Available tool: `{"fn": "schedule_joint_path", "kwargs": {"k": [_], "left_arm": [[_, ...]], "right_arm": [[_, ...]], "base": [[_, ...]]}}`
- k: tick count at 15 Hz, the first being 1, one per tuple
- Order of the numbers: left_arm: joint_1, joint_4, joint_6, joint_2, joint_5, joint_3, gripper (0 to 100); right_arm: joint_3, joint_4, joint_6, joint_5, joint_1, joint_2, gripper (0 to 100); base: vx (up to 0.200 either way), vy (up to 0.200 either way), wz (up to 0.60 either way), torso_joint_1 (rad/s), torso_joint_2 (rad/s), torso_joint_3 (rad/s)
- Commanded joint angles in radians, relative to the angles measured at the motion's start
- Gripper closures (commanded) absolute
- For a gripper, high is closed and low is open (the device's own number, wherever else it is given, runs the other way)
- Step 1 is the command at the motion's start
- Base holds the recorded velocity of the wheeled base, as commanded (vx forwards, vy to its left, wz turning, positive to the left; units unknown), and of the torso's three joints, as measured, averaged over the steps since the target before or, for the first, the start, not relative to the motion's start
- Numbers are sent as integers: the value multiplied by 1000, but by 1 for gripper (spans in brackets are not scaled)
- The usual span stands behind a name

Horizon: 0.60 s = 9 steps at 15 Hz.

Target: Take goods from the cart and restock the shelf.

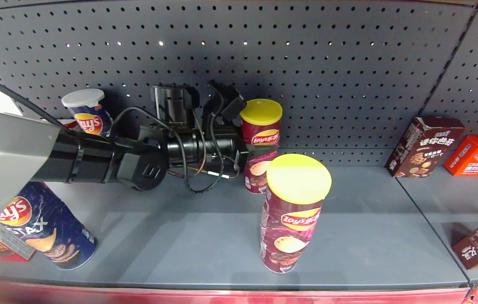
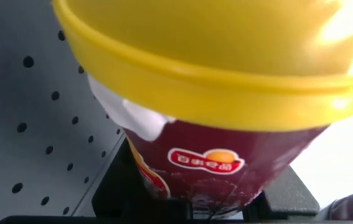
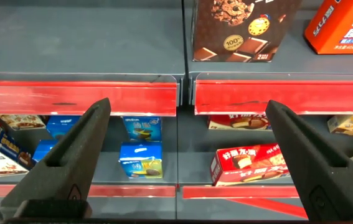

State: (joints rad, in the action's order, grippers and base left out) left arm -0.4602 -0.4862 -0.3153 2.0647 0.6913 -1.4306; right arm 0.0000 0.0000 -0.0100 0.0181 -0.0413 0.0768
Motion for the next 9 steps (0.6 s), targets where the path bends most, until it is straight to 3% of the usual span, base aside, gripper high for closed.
{"fn": "schedule_joint_path", "kwargs": {"k": [1, 9], "left_arm": [[0, 3, -8, -9, -21, 32, 100], [-3, -43, -8, -38, -72, 76, 100]], "right_arm": [[0, 0, -1, 0, 0, 1, 0], [0, 0, -1, 0, 0, 1, 0]], "base": [[0, 0, 0, 0, 0, 0], [0, 0, 0, 0, 0, 0]]}}
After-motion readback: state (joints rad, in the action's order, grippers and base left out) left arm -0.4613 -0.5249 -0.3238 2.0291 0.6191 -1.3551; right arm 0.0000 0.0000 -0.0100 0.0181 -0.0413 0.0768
